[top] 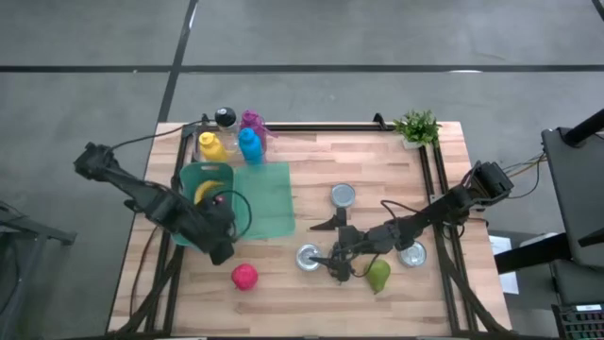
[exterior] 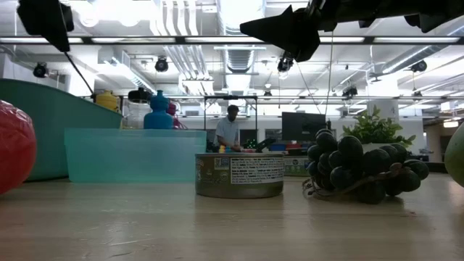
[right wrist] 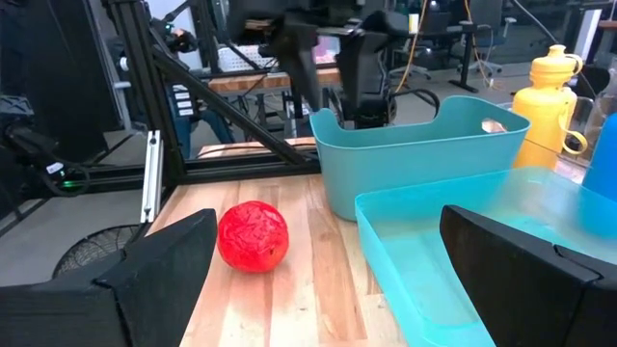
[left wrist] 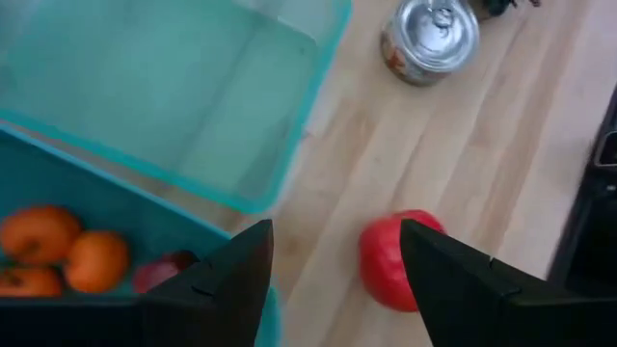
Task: Pick & Place Food Item
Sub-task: Put the red apple into the green bin
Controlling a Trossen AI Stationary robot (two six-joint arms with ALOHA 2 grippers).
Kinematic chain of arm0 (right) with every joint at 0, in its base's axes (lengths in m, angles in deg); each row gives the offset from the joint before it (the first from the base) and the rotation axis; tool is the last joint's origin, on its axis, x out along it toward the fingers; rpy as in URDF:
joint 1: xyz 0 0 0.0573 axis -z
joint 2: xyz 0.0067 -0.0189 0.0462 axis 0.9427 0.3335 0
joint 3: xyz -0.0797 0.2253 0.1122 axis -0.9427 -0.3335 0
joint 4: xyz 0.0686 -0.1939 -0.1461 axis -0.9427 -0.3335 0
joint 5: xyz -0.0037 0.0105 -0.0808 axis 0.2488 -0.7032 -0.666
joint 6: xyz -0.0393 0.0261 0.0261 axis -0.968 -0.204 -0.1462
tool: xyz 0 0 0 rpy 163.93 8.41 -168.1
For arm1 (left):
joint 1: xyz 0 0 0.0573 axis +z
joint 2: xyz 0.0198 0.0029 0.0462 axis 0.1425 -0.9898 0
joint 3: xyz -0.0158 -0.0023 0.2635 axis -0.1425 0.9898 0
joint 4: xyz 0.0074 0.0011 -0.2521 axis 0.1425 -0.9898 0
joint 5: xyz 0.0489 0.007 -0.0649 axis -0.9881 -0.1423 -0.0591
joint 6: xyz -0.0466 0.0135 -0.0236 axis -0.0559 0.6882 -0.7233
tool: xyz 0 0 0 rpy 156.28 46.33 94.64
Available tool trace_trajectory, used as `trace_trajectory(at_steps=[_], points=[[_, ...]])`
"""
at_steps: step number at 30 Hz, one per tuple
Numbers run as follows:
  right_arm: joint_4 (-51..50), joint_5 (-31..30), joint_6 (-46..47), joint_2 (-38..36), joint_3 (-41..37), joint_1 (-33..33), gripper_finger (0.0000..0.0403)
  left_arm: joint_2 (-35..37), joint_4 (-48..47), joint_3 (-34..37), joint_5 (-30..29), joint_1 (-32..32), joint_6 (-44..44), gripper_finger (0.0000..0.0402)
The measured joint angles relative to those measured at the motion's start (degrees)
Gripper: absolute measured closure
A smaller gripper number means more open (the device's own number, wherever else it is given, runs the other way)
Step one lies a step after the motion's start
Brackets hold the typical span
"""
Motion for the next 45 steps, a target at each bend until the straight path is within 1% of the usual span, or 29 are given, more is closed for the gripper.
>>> trace_trajectory(at_steps=[4,8,10,18,21,23,28,33,39,45], points=[[0.0,0.0,0.0,0.0,0.0,0.0,0.0006,-4.9,-1.1,-4.0,0.4,-2.1,-5.0,0.0171],[0.0,0.0,0.0,0.0,0.0,0.0,0.0006,-10.0,-5.7,-8.8,0.5,-3.3,-12.0,0.0171],[0.0,0.0,0.0,0.0,0.0,0.0,0.0006,-12.1,-6.9,-10.4,1.5,-3.8,-14.5,0.0171],[0.0,0.0,0.0,0.0,0.0,0.0,0.0006,-18.2,-5.2,-12.4,7.1,-4.5,-18.3,0.0171],[0.0,0.0,0.0,0.0,0.0,0.0,0.0006,-19.1,-2.7,-12.1,9.5,-4.5,-18.3,0.0171],[0.0,0.0,0.0,0.0,0.0,0.0,0.0006,-19.8,-2.0,-12.1,10.1,-4.6,-18.3,0.0171],[0.0,0.0,0.0,0.0,0.0,0.0,0.0006,-20.2,-1.9,-12.1,9.8,-4.9,-19.4,0.0171],[0.0,0.0,0.0,0.0,0.0,0.0,0.0006,-20.2,-1.4,-12.0,7.7,-4.9,-20.8,0.0171],[0.0,0.0,0.0,0.0,0.0,0.0,0.0006,-20.2,-1.3,-12.0,7.7,-4.9,-24.0,0.0171],[0.0,0.0,0.0,0.0,0.0,0.0,0.0006,-20.2,-1.6,-12.0,7.9,-4.9,-23.9,0.0171]])
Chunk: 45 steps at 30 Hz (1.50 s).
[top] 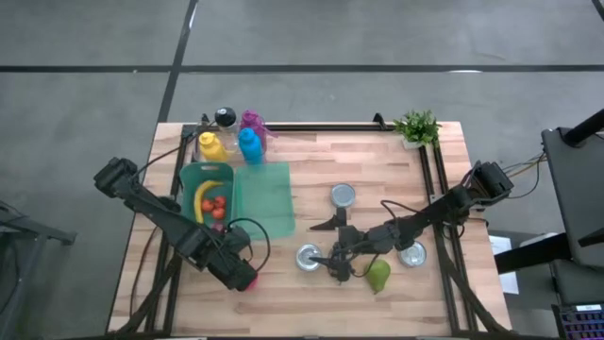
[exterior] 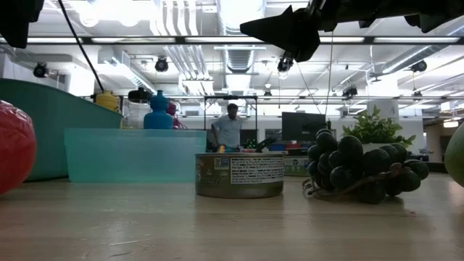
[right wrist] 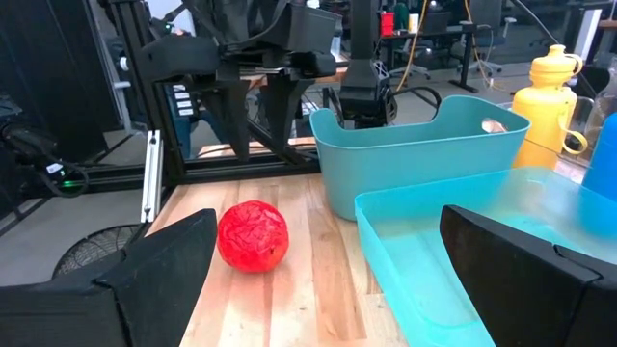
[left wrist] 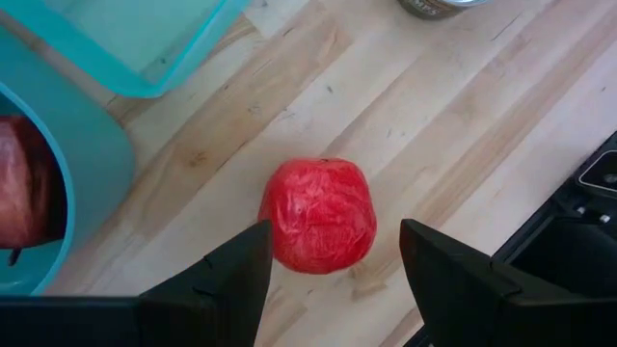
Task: Pick & Place Food Item
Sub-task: Put the red apple into the green bin
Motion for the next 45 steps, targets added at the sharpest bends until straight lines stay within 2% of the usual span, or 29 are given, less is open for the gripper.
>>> trace_trajectory(at_steps=[18,26,35,45], points=[[0.0,0.0,0.0,0.0,0.0,0.0,0.0006,0.1,-0.6,0.0,-0.2,0.1,3.6,0.017],[0.0,0.0,0.0,0.0,0.0,0.0,0.0006,0.1,-0.6,0.0,-0.2,0.1,3.8,0.0134],[0.0,0.0,0.0,0.0,0.0,0.0,0.0006,0.1,-0.4,0.0,-0.2,0.1,3.3,0.0134],[0.0,0.0,0.0,0.0,0.0,0.0,0.0006,0.1,0.2,0.0,0.0,0.0,4.8,0.0157]])
